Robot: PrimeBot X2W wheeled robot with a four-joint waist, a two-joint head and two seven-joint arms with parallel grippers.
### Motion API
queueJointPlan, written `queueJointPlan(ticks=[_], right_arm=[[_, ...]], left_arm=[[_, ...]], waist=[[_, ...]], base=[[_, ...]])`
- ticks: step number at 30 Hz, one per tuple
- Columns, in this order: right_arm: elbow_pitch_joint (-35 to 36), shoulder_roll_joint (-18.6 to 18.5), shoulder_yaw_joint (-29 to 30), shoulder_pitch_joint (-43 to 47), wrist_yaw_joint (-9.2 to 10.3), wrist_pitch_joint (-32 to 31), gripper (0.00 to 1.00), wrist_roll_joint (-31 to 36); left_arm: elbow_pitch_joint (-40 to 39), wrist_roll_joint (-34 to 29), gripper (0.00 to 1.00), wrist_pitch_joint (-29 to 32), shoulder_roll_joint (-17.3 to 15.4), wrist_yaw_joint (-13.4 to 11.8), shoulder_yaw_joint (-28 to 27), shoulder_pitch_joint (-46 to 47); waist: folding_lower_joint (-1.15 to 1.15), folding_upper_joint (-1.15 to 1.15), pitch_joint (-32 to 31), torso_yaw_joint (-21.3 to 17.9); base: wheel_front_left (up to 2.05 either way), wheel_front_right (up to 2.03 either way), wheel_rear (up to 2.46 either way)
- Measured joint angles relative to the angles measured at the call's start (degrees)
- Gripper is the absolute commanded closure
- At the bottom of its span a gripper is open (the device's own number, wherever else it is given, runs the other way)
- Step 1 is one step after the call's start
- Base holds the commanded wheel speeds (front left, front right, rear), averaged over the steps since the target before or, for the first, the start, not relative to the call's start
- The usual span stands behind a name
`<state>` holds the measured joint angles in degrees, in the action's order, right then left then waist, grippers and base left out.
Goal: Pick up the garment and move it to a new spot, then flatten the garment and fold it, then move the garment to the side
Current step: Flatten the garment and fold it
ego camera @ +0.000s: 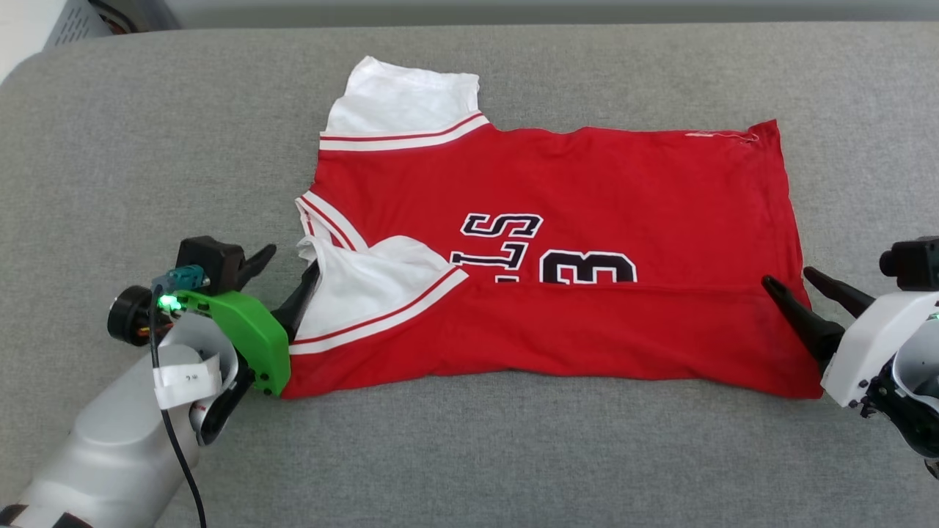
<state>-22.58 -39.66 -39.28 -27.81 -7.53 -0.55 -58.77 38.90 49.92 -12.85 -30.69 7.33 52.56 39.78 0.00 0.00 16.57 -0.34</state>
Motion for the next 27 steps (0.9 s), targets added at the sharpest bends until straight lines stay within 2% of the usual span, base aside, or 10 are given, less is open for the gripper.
queueJointPlan(ticks=[5,9,13,19,22,27], right_arm=[[1.9,-1.6,0.9,2.6,0.0,2.4,0.0,-0.5],[3.4,-2.4,1.7,4.0,0.0,3.2,0.0,-0.5],[4.5,-2.9,2.6,5.3,0.0,3.3,0.0,-0.5],[5.4,-2.8,3.8,6.4,0.0,2.7,0.0,0.0],[5.8,-2.7,4.4,6.6,0.0,2.3,0.0,0.2],[6.4,-2.2,5.1,6.7,0.0,1.2,0.0,0.6]], left_arm=[[-1.9,0.0,0.0,-0.7,-1.7,0.0,-0.4,2.5],[-4.7,1.5,0.0,3.0,-3.5,0.0,0.0,4.5],[-8.2,5.4,0.0,12.2,-4.7,0.0,1.6,6.8],[-10.8,14.4,0.0,32.2,-6.0,0.0,4.8,8.5],[-11.4,18.3,0.0,38.8,-6.2,0.0,5.4,9.1],[-11.1,20.3,0.0,46.2,-6.1,0.0,8.1,9.6]], waist=[[0.0,0.0,-2.6,1.0],[0.0,0.0,-4.4,1.6],[0.0,0.0,-6.0,2.4],[0.0,0.0,-7.6,3.2],[0.0,0.0,-7.8,3.3],[0.0,0.0,-7.6,2.9]], base=[[0.0,0.0,0.0],[0.0,0.0,0.0],[0.0,0.0,0.0],[0.0,0.0,0.0],[0.0,0.0,0.0],[0.0,0.0,0.0]])
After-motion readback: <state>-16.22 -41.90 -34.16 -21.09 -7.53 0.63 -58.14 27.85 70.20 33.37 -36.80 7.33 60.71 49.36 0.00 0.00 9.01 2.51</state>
